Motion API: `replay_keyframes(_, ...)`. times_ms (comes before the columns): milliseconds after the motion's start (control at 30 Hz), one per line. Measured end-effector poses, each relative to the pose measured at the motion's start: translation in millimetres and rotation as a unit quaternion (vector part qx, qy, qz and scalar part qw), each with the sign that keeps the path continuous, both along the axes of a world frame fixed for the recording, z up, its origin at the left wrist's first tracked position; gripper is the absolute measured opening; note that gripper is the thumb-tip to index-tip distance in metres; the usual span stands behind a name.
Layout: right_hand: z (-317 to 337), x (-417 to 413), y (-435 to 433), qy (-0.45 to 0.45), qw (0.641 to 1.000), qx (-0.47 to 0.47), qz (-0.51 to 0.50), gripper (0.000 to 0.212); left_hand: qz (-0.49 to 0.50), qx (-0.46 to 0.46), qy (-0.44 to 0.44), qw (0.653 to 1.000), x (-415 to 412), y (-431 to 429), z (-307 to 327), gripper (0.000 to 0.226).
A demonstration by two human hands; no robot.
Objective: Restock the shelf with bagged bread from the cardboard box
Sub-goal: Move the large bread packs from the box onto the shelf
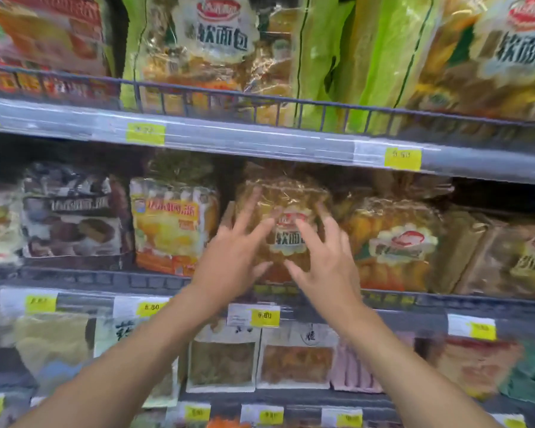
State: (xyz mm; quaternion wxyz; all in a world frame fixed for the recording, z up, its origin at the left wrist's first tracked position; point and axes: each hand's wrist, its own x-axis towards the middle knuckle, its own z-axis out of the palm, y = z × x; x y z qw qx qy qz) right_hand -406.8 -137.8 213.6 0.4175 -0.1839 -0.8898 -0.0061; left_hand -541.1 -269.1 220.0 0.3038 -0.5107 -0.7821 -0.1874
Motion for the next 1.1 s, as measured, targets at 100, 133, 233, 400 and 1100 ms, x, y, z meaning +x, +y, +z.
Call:
replay_keyframes(100,-9,-12,3,-0.011,0.999,0.023,-0.035,0.089,-0.023,0.005,-0.014,1.0,-10,9,-8,0.115)
replay_keyframes(133,-11,-14,4,-0.014,0.999,0.032,-0.039,0.095,-0.026,0.003,-0.015,1.0,-13,10,-10,0.119)
replay_keyframes(233,-15,-15,11,-0.037,0.998,0.046,-0.029,0.108,-0.033,-0.004,-0.012,0.999,-19,13,-13,0.123)
replay_keyframes(400,-19,-20,13,-0.038,0.996,0.06,-0.051,0.113,-0.034,-0.021,-0.011,0.999,-23,13,-10,0.125)
replay_keyframes(1100,-38,60,32,0.13,0.991,0.034,-0.026,0.058,0.046,0.029,0.176,0.983,20,26,-6,0.11)
